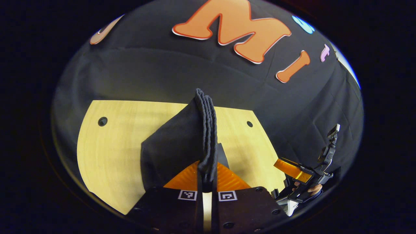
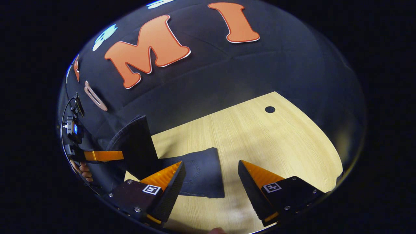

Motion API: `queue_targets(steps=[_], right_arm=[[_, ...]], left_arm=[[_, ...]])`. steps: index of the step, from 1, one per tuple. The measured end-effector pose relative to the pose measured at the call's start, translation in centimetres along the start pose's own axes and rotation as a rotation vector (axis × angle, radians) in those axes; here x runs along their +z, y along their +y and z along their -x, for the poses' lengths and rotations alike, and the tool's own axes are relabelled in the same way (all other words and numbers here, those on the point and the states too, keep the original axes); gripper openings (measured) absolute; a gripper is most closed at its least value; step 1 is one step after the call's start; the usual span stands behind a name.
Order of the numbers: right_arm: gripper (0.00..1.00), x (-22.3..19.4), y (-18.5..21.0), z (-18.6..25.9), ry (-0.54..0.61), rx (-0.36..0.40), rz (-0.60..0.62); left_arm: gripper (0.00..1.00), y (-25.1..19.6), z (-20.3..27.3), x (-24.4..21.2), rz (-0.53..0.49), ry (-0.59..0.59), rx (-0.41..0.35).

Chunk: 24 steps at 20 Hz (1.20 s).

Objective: Grasp the waist and the cuffs of the jeans and fold them to make the two legs overlap; first hold the waist and fold one-third of the jeans toward the cuffs, then hold the cuffs and fold the remaining one-third in the same direction to finish folding.

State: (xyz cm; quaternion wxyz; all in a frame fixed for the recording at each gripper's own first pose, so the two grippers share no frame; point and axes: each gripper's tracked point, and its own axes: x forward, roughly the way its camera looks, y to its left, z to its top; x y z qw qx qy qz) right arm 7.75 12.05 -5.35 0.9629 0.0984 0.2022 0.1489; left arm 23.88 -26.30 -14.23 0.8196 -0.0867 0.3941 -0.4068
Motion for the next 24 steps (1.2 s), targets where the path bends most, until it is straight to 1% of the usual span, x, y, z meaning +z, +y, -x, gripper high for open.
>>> queue_targets(steps=[2, 5, 10, 13, 17, 18, 19, 20, 21, 22, 23, 24], right_arm=[[0.98, -0.1, -0.9, 0.0, 0.004, -0.007, -0.017], [0.98, -0.5, -2.1, -0.1, 0.016, -0.015, -0.031], [0.98, -1.1, -3.7, -0.4, 0.042, -0.022, -0.029], [0.98, -1.3, -4.9, -0.5, 0.051, -0.024, -0.027], [0.98, -1.1, -5.7, -1.1, 0.063, -0.017, -0.033], [0.98, -1.1, -5.8, -1.1, 0.064, -0.013, -0.032], [0.98, -1.0, -5.9, -1.2, 0.066, -0.008, -0.029], [0.98, -0.9, -5.8, -1.3, 0.066, -0.003, -0.028], [0.98, -0.9, -5.8, -1.3, 0.068, 0.003, -0.026], [0.98, -0.8, -5.8, -1.4, 0.067, 0.005, -0.025], [0.98, -0.8, -5.8, -1.4, 0.061, 0.011, -0.022], [0.98, -0.6, -5.7, -1.3, 0.055, 0.009, -0.015]], left_arm=[[0.11, -1.0, -1.4, -0.7, -0.005, 0.032, -0.014], [0.10, -1.9, -3.7, -2.0, 0.000, 0.080, -0.027], [0.10, -3.3, -7.8, -5.5, 0.024, 0.182, -0.040], [0.10, -3.3, -9.6, -7.7, 0.002, 0.235, -0.016], [0.11, -3.2, -10.9, -9.9, -0.083, 0.278, 0.054], [0.13, -3.7, -11.1, -10.5, -0.087, 0.289, 0.043], [0.19, -4.0, -11.5, -10.8, -0.097, 0.297, 0.051], [0.28, -4.5, -11.7, -11.0, -0.108, 0.299, 0.051], [0.30, -5.0, -11.9, -11.2, -0.112, 0.297, 0.049], [0.39, -5.7, -11.9, -11.4, -0.103, 0.295, 0.033], [0.51, -6.7, -11.8, -11.4, -0.083, 0.287, 0.001], [0.54, -7.4, -11.6, -11.0, -0.075, 0.266, -0.012]])
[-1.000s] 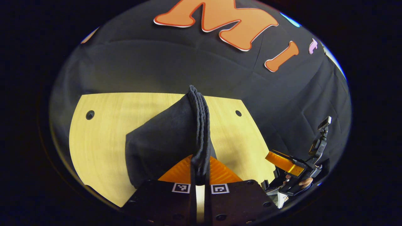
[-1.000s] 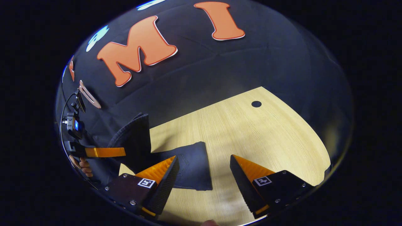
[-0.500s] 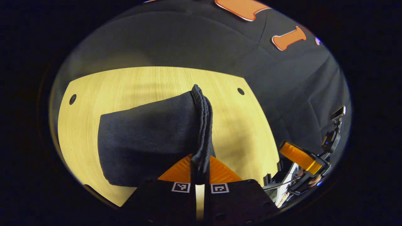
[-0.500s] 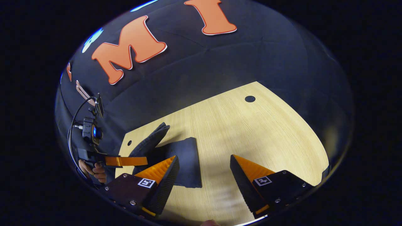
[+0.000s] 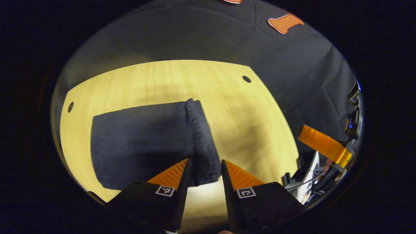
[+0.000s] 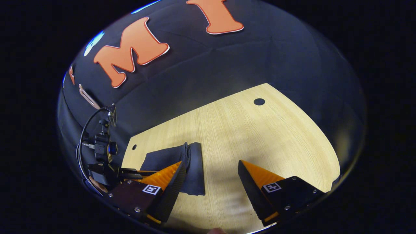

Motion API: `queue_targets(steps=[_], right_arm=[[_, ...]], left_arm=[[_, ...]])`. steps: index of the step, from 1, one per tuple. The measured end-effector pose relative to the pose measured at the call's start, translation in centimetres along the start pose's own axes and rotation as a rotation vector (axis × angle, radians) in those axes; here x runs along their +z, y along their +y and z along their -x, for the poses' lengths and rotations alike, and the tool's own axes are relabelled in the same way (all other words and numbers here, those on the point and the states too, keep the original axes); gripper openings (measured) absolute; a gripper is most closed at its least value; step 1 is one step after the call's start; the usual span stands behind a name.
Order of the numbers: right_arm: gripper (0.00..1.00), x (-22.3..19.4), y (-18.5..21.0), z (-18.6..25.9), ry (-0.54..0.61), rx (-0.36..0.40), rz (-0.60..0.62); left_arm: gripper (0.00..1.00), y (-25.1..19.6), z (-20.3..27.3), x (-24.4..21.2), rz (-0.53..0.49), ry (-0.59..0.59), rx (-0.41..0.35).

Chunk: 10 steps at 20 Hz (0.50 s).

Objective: Grasp the waist and the cuffs of the jeans and fold them to make the two legs overlap; first hold the waist and fold one-third of the jeans toward the cuffs, then hold the cuffs and fold the remaining one-third in the same direction to finish folding.

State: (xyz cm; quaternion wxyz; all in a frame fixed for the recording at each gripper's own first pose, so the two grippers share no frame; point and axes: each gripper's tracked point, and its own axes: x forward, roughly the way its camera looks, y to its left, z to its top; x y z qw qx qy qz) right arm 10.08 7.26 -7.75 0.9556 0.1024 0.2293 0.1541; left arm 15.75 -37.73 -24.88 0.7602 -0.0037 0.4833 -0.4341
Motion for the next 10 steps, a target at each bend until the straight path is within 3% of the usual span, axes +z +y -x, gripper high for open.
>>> queue_targets(steps=[1, 4, 10], right_arm=[[0.99, 0.2, 0.2, 0.1, -0.013, 0.001, 0.015], [0.98, 1.6, 1.6, 1.1, -0.087, 0.010, 0.055], [0.98, 5.1, 8.5, 5.2, -0.363, 0.104, 0.241]], left_arm=[[0.54, -0.5, 0.1, 0.4, -0.003, -0.028, -0.017], [1.00, -0.4, 2.2, 2.3, -0.059, -0.144, 0.022], [0.97, -0.5, 11.5, 6.8, -0.189, -0.498, 0.169]])
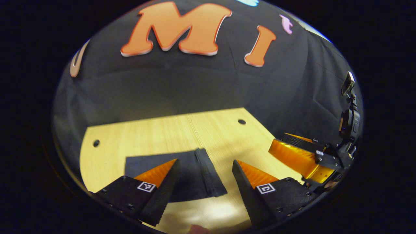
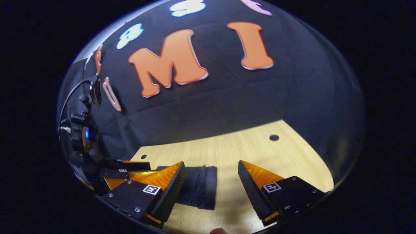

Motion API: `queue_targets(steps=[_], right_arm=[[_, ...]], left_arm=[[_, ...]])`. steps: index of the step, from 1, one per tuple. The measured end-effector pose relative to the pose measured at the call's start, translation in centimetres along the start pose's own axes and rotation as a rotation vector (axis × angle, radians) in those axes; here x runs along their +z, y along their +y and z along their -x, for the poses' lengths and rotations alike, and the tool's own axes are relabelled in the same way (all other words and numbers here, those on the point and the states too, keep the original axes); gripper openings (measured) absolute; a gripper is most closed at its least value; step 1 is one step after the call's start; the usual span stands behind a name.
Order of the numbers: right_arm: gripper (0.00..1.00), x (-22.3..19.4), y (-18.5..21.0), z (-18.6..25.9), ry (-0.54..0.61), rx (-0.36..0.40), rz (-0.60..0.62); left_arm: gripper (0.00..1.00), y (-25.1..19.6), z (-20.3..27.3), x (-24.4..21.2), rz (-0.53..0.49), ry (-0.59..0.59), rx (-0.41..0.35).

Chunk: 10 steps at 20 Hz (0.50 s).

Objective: Grasp the waist and the cuffs of the jeans and fold them to make the two legs overlap; first hold the waist and fold one-third of the jeans toward the cuffs, then hold the cuffs and fold the remaining one-third in the same direction to finish folding.

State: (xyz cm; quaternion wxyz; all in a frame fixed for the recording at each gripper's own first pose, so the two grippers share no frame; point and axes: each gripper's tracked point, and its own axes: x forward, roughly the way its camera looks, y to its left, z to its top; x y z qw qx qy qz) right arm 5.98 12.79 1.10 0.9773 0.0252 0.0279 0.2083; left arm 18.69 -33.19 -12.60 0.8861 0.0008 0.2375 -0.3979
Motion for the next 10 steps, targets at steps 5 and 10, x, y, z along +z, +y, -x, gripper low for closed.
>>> queue_targets(steps=[5, 10], right_arm=[[0.98, 3.7, 6.1, 1.9, -0.139, 0.089, 0.124], [0.97, 5.6, 9.3, 0.9, -0.240, 0.137, 0.187]], left_arm=[[0.96, 1.7, 3.6, 3.3, -0.019, -0.211, 0.148], [0.96, 3.6, 7.5, 3.7, -0.021, -0.380, 0.295]])
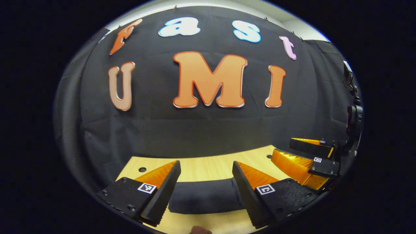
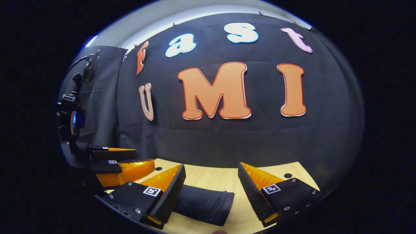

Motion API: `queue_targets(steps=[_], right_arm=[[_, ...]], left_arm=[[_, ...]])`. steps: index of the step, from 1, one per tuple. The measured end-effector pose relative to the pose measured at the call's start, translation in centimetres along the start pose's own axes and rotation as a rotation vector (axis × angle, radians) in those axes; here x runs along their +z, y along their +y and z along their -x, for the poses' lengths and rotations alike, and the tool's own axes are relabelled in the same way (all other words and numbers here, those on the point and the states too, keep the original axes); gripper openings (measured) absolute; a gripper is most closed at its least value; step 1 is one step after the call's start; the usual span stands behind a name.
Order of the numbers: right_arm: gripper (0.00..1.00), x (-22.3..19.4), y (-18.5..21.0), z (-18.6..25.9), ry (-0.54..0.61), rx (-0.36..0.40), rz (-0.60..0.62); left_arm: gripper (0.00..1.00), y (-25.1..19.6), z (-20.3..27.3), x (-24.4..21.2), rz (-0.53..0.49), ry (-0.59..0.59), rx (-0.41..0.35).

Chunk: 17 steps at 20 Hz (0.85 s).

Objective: Grasp the waist and the cuffs of the jeans and fold them to make the two legs overlap; first hold the waist and fold one-third of the jeans toward the cuffs, then hold the cuffs and fold the remaining one-third in the same direction to finish folding.

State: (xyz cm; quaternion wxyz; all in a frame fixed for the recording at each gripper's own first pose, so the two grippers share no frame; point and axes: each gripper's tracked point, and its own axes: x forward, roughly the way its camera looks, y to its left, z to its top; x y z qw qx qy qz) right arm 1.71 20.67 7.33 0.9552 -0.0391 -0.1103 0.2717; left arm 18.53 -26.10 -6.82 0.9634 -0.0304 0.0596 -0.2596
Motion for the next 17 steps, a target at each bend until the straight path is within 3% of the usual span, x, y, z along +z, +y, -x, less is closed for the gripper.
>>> queue_targets(steps=[4, 8, 9, 10, 14, 17], right_arm=[[0.98, 1.6, 1.6, 1.4, -0.080, -0.032, 0.041], [0.98, 1.2, 3.5, 3.0, -0.086, -0.080, 0.039], [0.97, 1.2, 3.9, 3.4, -0.094, -0.090, 0.037], [0.97, 0.7, 4.3, 3.8, -0.092, -0.098, 0.036], [0.97, -1.2, 5.6, 5.0, -0.049, -0.118, 0.077], [0.98, -1.7, 6.3, 5.6, -0.046, -0.123, 0.055]], left_arm=[[0.96, 4.4, 2.4, 1.2, 0.022, -0.097, 0.043], [0.96, 7.4, 5.4, 2.7, -0.015, -0.209, 0.068], [0.92, 7.8, 6.0, 2.6, -0.027, -0.234, 0.075], [0.96, 8.3, 6.6, 2.4, -0.041, -0.249, 0.087], [0.92, 9.4, 8.7, -0.8, -0.070, -0.219, 0.085], [0.95, 10.1, 9.0, -1.1, -0.100, -0.229, 0.096]])
